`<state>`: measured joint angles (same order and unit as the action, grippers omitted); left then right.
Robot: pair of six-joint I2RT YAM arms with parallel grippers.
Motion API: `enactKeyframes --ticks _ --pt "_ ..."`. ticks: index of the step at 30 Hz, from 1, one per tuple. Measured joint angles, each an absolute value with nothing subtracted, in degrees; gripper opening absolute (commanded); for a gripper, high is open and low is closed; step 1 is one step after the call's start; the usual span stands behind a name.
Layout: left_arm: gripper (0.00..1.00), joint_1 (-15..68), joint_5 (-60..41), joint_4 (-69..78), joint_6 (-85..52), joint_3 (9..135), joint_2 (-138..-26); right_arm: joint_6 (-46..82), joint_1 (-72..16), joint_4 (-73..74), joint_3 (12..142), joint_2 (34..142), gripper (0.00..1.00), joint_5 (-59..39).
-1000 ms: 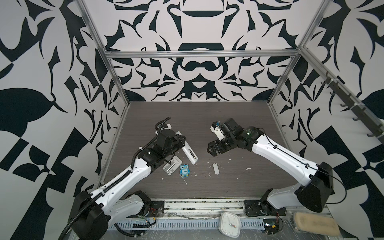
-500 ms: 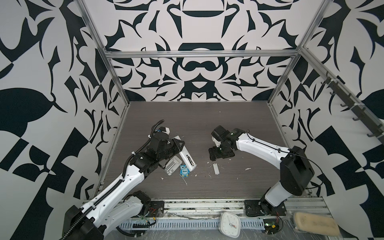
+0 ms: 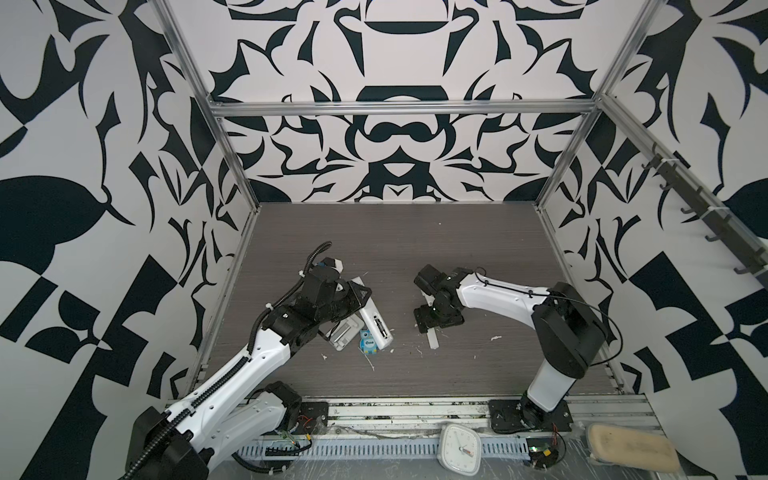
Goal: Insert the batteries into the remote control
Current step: 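Lower the right gripper onto the white battery cover on the table and close it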
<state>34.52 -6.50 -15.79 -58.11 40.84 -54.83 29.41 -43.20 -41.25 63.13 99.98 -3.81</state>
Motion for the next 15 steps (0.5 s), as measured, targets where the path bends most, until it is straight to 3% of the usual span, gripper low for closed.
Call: enactKeyframes --ticks 7,15 --pt "0.08 34.5 -6.5 -15.9 -58.2 40.8 -54.8 29.9 -44.8 -39.7 62.8 102.3 0.67 -3.4" --pt "0.08 34.5 -6.5 -16.2 -58.2 40.8 -54.8 29.8 -45.2 -40.0 62.8 102.5 0.59 -2.7"
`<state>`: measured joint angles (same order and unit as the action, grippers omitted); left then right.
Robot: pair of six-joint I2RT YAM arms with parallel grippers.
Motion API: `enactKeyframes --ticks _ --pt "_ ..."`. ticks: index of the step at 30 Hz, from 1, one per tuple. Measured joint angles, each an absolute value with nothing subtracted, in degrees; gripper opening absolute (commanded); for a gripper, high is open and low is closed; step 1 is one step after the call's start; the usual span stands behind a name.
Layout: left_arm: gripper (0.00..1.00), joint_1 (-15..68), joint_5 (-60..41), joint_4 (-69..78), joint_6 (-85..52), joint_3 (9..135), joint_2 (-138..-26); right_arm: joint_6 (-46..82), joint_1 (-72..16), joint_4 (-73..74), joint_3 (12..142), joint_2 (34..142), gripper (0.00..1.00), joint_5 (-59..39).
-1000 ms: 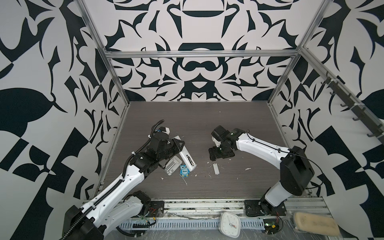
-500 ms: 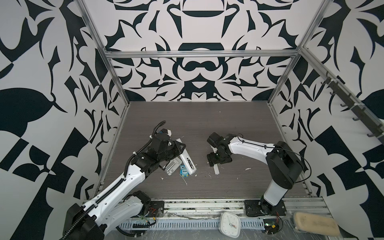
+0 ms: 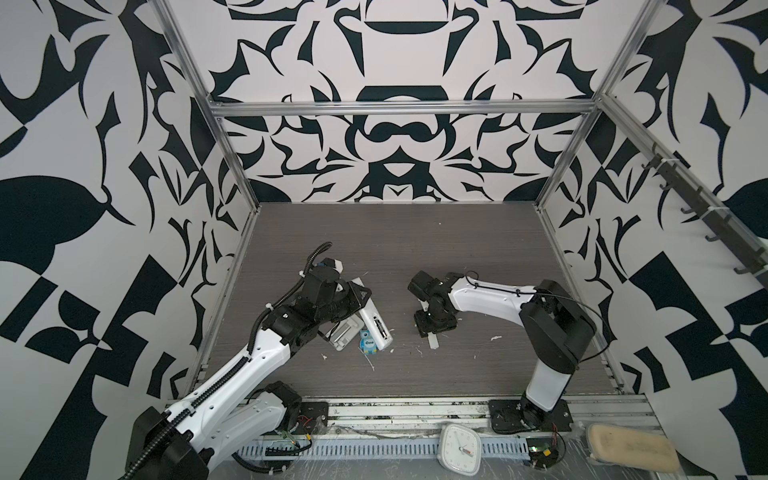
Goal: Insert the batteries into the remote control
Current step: 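Lower the right gripper onto the white battery cover on the table and close it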
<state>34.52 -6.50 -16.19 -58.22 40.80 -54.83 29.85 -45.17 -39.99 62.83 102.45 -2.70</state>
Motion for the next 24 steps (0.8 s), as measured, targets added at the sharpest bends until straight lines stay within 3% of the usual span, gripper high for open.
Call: enactKeyframes --ticks 24 --pt "0.08 34.5 -6.7 -16.7 -58.0 40.7 -55.2 29.9 -46.7 -40.4 63.8 103.5 0.29 -1.1"
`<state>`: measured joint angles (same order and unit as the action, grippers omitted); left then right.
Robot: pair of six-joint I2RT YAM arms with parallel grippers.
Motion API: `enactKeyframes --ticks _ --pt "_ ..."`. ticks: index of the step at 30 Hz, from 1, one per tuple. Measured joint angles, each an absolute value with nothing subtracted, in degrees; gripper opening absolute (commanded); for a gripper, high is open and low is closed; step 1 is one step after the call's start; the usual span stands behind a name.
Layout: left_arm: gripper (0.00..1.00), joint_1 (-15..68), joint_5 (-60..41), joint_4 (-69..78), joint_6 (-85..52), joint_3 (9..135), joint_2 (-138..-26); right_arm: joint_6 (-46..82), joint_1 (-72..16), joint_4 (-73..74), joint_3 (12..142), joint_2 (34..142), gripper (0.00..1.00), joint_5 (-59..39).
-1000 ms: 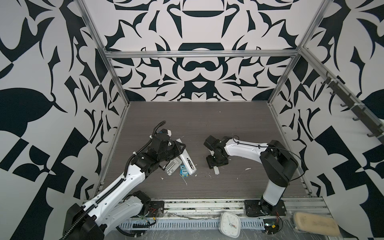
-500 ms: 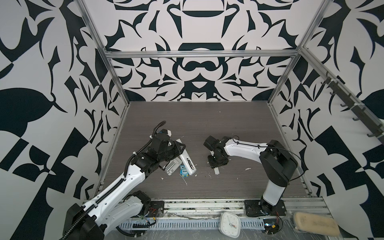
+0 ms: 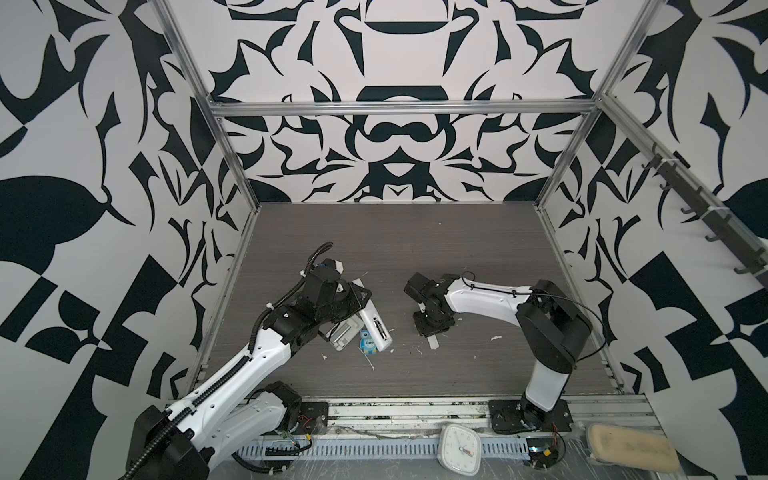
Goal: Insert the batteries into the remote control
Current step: 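Lower the right gripper onto the white battery cover on the table and close it, then lift the cover with the right gripper toward the remote's battery end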
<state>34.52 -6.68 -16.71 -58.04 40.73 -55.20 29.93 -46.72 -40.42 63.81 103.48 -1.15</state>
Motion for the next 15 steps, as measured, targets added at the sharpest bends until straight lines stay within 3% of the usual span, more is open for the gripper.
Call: enactKeyframes --ticks 15 --pt "0.08 34.5 -6.7 -16.6 -57.8 39.7 -55.7 28.2 -47.1 -38.9 63.6 100.7 0.09 -1.5"
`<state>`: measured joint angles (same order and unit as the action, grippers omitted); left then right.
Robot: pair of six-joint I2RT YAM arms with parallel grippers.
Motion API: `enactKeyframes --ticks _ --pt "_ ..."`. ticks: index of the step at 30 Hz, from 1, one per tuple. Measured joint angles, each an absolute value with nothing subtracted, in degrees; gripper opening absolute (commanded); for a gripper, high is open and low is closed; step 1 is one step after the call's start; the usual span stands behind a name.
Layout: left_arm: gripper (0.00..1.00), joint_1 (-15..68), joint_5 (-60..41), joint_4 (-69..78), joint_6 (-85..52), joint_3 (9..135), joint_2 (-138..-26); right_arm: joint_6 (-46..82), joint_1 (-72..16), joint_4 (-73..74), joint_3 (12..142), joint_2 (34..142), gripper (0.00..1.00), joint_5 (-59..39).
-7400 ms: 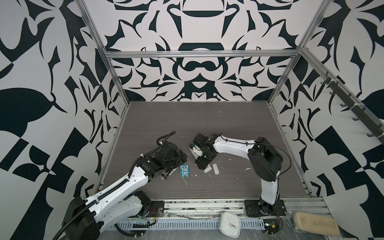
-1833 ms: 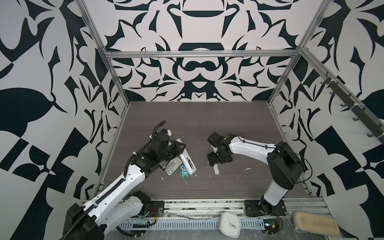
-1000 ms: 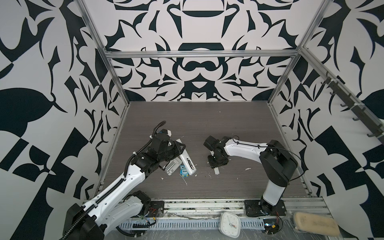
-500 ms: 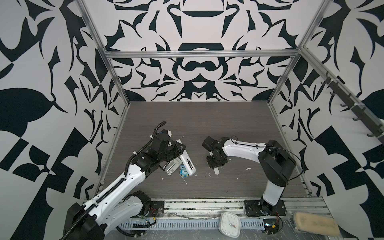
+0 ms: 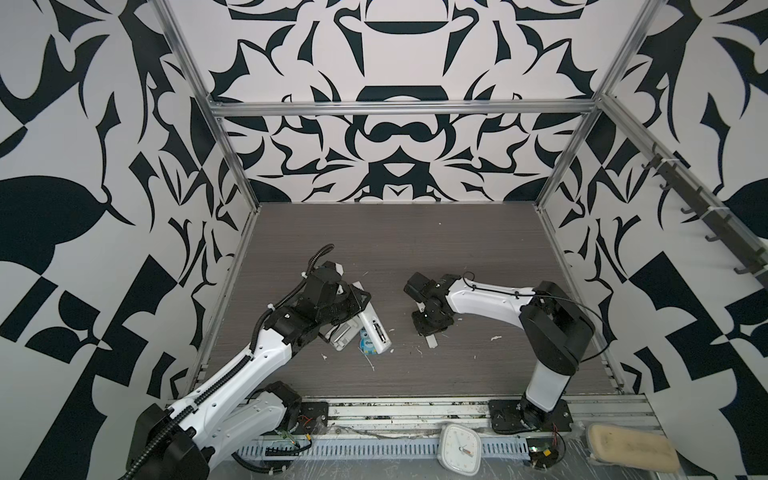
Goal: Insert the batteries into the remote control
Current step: 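Lift the cover with the right gripper toward the remote's battery end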
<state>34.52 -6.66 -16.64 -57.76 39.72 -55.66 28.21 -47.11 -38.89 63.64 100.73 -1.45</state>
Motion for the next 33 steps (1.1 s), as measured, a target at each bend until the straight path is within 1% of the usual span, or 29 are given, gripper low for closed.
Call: enactKeyframes --ticks 4,10,13,17,23,29,33 --pt "0.08 34.5 -6.6 -15.6 -57.4 39.7 -57.1 26.2 -47.1 -38.9 63.9 95.3 0.07 -1.7" --pt "0.06 34.7 -5.9 -11.9 -57.0 40.1 -61.9 21.3 -45.9 -42.5 69.0 90.2 0.04 -1.6" --pt "0.05 35.8 -4.2 -10.4 -56.9 41.2 -64.9 18.6 -43.1 -44.5 71.3 87.7 0.03 -2.2" --pt "0.04 39.8 -1.0 -7.3 -57.0 44.6 -69.7 15.2 -38.0 -47.6 74.3 84.6 0.02 -3.6" --pt "0.03 43.7 2.6 0.7 -58.5 47.7 -76.2 11.8 -34.6 -51.9 81.0 82.3 0.02 -6.5" --pt "0.03 43.9 3.3 9.6 -59.2 50.0 -82.5 9.9 -34.3 -53.6 84.6 80.8 0.01 -10.5" --pt "0.02 44.0 2.1 14.8 -59.4 52.1 -84.4 9.9 -34.2 -53.6 84.8 80.3 0.00 -11.9"
